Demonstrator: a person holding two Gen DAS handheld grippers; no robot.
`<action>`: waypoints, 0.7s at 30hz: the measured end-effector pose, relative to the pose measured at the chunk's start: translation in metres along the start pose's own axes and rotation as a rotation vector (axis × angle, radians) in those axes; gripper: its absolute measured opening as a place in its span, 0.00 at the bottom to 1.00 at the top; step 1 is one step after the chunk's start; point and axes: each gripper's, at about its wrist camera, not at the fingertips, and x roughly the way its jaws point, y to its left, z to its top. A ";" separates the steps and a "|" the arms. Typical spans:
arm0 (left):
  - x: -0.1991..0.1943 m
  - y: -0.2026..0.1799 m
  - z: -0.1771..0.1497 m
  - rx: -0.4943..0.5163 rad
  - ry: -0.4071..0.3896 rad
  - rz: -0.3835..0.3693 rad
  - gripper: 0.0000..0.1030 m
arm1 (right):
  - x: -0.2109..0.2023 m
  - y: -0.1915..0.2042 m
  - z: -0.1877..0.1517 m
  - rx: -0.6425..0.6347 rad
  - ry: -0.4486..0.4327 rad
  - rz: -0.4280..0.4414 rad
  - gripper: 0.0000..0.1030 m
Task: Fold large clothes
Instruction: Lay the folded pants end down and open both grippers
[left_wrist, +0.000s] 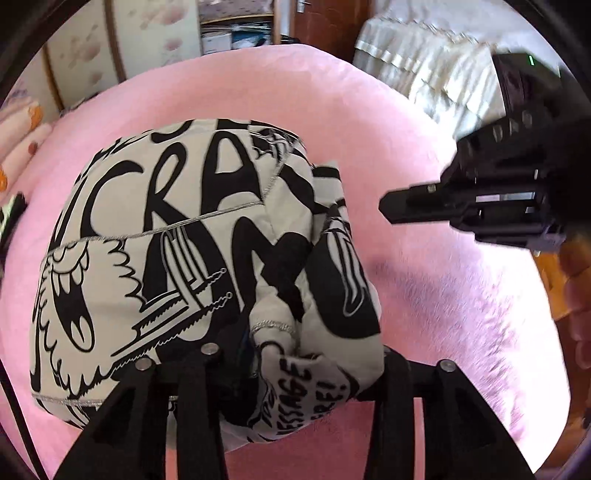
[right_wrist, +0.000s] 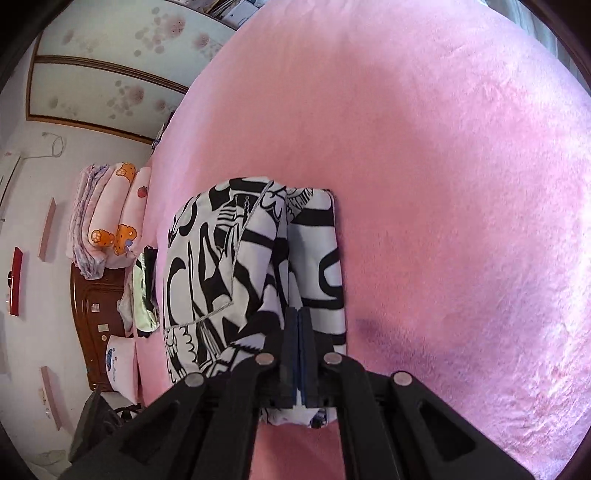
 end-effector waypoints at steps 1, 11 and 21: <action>-0.001 -0.008 -0.003 0.040 -0.006 0.023 0.40 | -0.005 -0.009 -0.005 0.002 0.005 0.005 0.00; -0.029 -0.003 0.009 0.044 0.005 -0.088 0.61 | -0.019 -0.025 -0.044 0.082 0.070 0.053 0.00; -0.100 0.031 0.007 -0.075 0.060 -0.107 0.83 | -0.027 -0.007 -0.061 0.085 0.101 0.080 0.25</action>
